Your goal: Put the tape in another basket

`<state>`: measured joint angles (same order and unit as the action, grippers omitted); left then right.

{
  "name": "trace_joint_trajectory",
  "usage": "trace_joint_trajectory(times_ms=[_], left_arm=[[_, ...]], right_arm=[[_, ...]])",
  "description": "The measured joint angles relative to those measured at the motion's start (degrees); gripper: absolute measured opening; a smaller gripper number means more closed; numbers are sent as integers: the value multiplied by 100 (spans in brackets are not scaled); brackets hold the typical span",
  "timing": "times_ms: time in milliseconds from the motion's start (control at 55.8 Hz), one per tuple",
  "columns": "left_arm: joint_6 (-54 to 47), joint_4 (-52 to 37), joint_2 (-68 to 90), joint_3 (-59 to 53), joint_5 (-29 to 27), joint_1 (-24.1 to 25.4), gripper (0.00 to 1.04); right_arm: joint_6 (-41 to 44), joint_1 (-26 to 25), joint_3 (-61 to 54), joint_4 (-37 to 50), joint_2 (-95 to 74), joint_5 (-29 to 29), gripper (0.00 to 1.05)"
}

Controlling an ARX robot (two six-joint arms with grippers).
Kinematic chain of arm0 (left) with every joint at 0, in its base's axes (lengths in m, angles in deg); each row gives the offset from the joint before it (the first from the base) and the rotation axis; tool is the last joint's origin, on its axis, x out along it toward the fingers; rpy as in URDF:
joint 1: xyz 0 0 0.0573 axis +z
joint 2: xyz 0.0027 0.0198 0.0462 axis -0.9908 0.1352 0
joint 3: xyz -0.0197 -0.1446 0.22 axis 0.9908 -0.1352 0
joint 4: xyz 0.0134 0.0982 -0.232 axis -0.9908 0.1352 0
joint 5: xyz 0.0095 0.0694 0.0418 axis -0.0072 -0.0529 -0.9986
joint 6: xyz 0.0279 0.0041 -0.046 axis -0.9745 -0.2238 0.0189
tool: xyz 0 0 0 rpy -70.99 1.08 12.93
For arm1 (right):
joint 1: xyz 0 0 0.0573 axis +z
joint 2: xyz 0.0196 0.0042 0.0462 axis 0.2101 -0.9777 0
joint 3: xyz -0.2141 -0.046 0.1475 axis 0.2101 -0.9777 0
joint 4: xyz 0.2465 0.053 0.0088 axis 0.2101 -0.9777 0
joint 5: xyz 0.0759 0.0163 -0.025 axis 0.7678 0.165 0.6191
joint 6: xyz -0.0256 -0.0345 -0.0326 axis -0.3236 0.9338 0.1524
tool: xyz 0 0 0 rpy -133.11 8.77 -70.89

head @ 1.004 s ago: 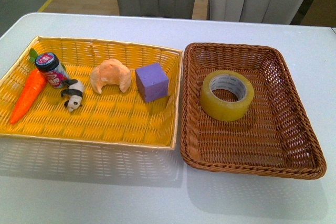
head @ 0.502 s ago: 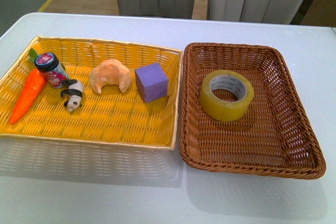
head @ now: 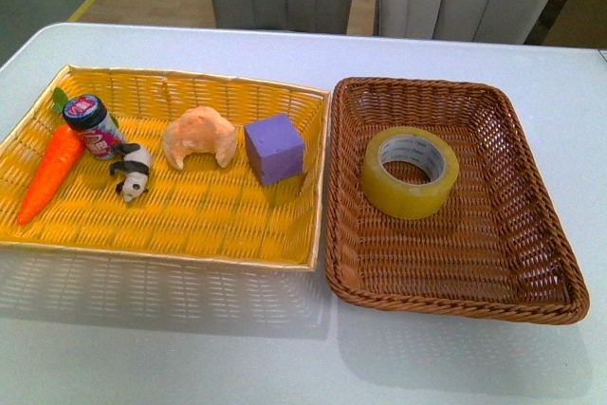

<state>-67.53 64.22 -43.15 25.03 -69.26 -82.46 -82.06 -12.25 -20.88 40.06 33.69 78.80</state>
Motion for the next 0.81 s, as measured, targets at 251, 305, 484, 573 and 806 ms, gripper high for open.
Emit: trace_joint_trajectory(times_ms=[251, 305, 484, 573, 806], left_arm=[[-2, 632, -553, 0, -2, 0, 2], [-2, 1213, -1023, 0, -2, 2, 2], [-2, 1335, -1235, 0, -4, 4, 2], [0, 1335, -1239, 0, 0, 4, 3], [-2, 1335, -1241, 0, -2, 4, 44]], right_arm=[[0, 0, 0, 0, 0, 0, 96], [0, 0, 0, 0, 0, -2, 96], [0, 0, 0, 0, -2, -2, 96], [0, 0, 0, 0, 0, -2, 96], [0, 0, 0, 0, 0, 0, 96]])
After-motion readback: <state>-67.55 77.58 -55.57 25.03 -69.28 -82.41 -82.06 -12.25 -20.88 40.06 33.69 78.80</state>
